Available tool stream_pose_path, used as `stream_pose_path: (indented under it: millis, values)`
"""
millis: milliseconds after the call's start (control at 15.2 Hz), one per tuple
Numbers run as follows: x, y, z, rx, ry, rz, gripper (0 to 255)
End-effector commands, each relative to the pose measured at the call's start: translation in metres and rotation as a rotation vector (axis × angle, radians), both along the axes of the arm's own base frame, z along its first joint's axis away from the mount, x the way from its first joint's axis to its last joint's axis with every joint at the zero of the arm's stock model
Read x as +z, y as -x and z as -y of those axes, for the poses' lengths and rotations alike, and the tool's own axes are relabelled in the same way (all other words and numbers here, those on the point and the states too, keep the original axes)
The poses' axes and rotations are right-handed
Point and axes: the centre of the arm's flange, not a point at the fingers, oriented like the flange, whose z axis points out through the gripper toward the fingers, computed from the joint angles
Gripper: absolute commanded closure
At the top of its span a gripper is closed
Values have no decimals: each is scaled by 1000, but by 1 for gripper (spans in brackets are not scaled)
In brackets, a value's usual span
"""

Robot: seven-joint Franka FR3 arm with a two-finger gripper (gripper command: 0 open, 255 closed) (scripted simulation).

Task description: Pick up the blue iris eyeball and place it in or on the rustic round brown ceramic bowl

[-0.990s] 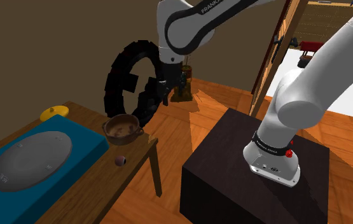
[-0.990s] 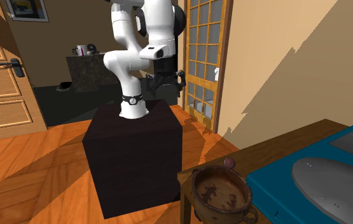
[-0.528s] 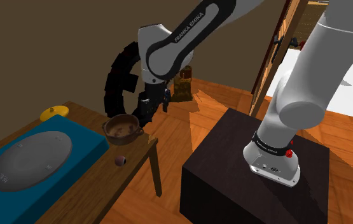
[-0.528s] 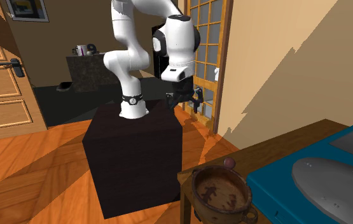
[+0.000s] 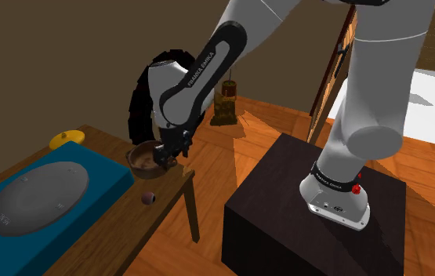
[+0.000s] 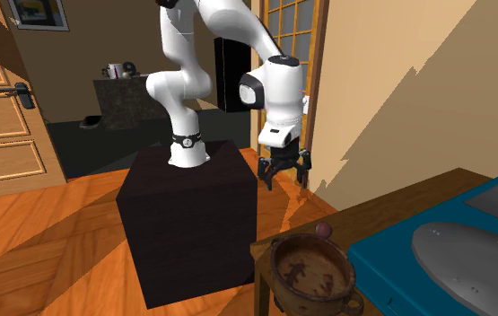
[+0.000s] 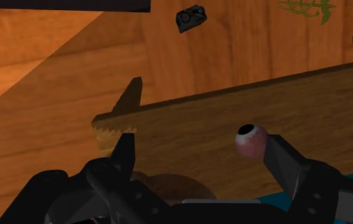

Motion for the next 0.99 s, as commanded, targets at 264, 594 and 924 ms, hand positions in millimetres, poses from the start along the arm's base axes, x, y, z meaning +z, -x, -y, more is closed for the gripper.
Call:
stream_pose_path:
  millis: [264,594,924]
  values:
    - [-52,-29,-55,13,-13,6,0]
    - [-94,-52,-99,25,-23,11,0]
    - [-118,-52,-104,25,-24,11,0]
